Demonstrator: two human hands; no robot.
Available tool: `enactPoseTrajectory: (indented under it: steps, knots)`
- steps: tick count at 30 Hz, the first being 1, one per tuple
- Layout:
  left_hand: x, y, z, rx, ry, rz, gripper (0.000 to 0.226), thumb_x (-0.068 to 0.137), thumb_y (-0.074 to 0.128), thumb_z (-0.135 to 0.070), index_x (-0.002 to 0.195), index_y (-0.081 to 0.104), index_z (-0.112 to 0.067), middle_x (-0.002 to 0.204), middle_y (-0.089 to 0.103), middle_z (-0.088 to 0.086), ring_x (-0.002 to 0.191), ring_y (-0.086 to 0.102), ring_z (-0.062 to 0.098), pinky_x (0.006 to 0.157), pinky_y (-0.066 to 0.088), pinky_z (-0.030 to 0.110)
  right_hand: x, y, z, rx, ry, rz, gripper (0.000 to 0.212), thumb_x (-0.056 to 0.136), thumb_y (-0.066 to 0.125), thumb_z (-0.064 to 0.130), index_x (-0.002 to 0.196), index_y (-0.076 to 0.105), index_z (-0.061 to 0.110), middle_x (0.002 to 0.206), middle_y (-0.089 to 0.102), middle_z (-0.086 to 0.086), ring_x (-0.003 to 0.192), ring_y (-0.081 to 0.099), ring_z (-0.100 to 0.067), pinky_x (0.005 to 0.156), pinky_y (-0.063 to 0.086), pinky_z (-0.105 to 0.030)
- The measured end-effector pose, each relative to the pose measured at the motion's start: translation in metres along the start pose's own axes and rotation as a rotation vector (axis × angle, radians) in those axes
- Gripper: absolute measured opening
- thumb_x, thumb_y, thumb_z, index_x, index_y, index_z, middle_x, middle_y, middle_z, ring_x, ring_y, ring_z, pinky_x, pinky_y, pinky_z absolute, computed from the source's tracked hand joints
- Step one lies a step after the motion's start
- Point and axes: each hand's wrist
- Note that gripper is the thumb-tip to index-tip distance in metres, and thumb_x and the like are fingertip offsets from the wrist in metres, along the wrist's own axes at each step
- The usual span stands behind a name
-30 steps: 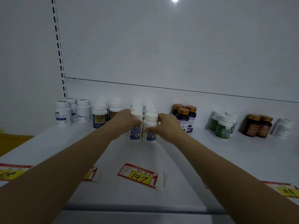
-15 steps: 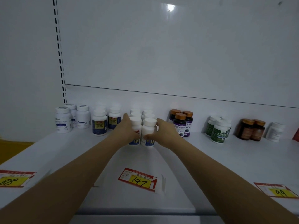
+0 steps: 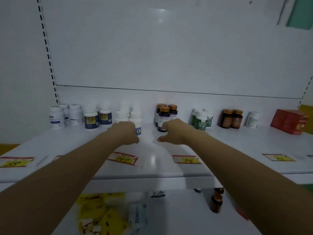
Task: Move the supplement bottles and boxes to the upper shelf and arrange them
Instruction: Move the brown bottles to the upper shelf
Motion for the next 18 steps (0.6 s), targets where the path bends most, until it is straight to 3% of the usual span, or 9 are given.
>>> enactPoseTrajectory:
  steps: [2,5,7,14,18]
  knots:
    - [-0.018,-0.004,-0.030,0.013,0.052,-0.010,0.045,0.089,0.057,-0.038,0.115,0.056,-0.001,0.120,0.060,0.014,0.093,0.053,0.024,0.075,0.041,0.028,-0.025,-0.009,-0.015,-0.028,-0.024,-0.009,0.054,0.091,0.053,0.045,0.133,0.051,0.010,0.132,0.055,-0.011,0.118,0.052,-0.027,0.095,0.043,-0.033]
    - [-0.049,0.000,-0.084,0.020,0.112,-0.034,0.053,0.090,0.055,-0.041,0.129,0.051,-0.005,0.130,0.055,0.012,0.116,0.053,0.027,0.089,0.043,0.031,-0.065,-0.017,-0.048,-0.063,-0.034,-0.010,0.055,0.092,0.051,0.047,0.135,0.047,0.013,0.136,0.052,-0.009,0.121,0.051,-0.026,0.100,0.044,-0.035]
    - [-0.072,0.008,-0.124,0.030,0.153,-0.022,0.056,0.090,0.054,-0.043,0.131,0.049,-0.006,0.134,0.052,0.012,0.120,0.050,0.027,0.094,0.042,0.032,-0.096,-0.020,-0.078,-0.085,-0.032,-0.004,0.057,0.092,0.050,0.047,0.138,0.045,0.014,0.139,0.049,-0.008,0.125,0.047,-0.025,0.103,0.041,-0.036]
    - [-0.148,0.059,-0.264,-0.124,0.351,-0.076,0.048,0.090,0.055,-0.034,0.132,0.049,-0.011,0.130,0.054,0.012,0.117,0.050,0.026,0.093,0.041,0.033,-0.210,-0.008,-0.202,-0.054,0.083,-0.016,0.050,0.090,0.055,0.043,0.132,0.051,0.015,0.131,0.055,-0.008,0.116,0.052,-0.025,0.097,0.046,-0.036]
    - [-0.177,0.101,-0.329,-0.184,0.441,0.005,0.046,0.088,0.057,-0.032,0.129,0.052,-0.012,0.128,0.054,0.011,0.115,0.051,0.026,0.092,0.042,0.033,-0.263,0.010,-0.263,0.005,0.185,-0.016,0.040,0.088,0.058,0.036,0.122,0.058,0.016,0.124,0.058,-0.008,0.108,0.056,-0.024,0.090,0.048,-0.034]
Point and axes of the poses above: each hand's wrist, its own x-axis towards the middle knuckle, its own y-axis out of the palm, z = x × y
